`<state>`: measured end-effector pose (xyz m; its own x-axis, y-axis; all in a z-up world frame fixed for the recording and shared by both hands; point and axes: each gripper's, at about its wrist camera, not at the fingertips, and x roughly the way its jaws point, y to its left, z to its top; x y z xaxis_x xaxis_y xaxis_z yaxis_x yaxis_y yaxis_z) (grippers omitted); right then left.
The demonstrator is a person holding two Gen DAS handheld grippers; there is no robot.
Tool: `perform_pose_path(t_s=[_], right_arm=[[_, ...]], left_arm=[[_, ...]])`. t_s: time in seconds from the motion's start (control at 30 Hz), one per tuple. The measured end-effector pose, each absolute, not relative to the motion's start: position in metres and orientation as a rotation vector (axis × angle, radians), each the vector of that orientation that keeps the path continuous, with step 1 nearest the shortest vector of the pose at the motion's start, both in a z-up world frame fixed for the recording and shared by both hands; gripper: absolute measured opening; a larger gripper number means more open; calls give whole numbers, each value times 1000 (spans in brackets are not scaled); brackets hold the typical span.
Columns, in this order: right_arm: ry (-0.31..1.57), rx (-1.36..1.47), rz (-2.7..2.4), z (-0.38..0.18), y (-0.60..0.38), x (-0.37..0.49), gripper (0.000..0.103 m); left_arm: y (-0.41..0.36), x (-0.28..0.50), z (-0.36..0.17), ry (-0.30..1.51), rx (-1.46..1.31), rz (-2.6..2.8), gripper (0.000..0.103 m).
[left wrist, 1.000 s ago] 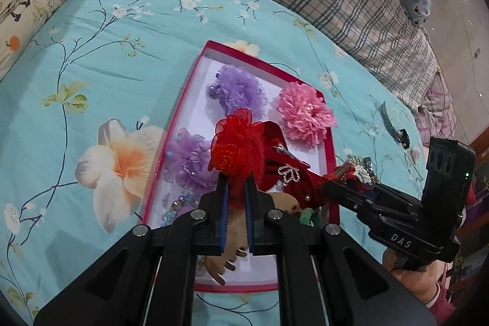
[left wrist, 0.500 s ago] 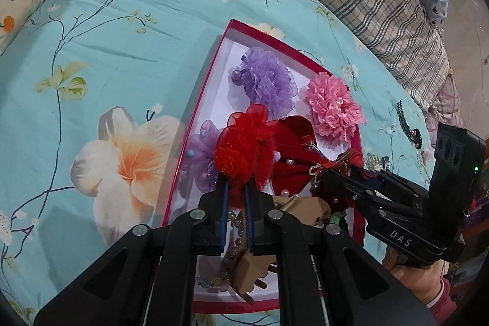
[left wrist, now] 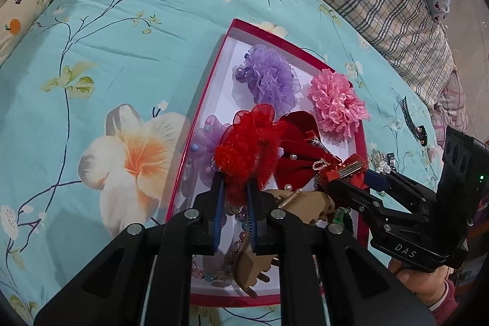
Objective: Organize jewelry
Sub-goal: 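Open both tools to release the red scrunchie and bow clip in the tray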
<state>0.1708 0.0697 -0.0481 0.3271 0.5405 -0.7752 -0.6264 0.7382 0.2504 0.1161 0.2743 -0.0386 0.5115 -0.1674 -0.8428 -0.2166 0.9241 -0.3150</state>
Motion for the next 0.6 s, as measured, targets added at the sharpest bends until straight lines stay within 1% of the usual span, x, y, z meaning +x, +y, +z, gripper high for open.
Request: perform_pose_path(t_s=[0.03,0.1,0.17,0.2,0.43,0.5,0.57,0.6], right_arm=[[974,-99,765,-48,68,170,49],[974,-97,764,-48,66,168,50],[974,-94,763,-47,64,166,54],[972,-89,763,-46,62,165,56],[959,-60,758,-38,48,152,58],[955,-48,755,-36,43,148,61],[951,-37,756,-34,38,143,63],[949,-34,752,-33,36,141,63]], left_arm=[[274,116,-38,1040,-408,32,17],[273,113,-35,1034,-398,37,27],[271,111,-32,1028,-385,42,32],[270,110,-31,1026,-384,44,32],[265,96,-25,1026,-380,54,32],[263,91,-24,1026,-373,67,43],[260,85,-21,1019,-356,90,48],[258,82,-20,1018,-354,93,48]])
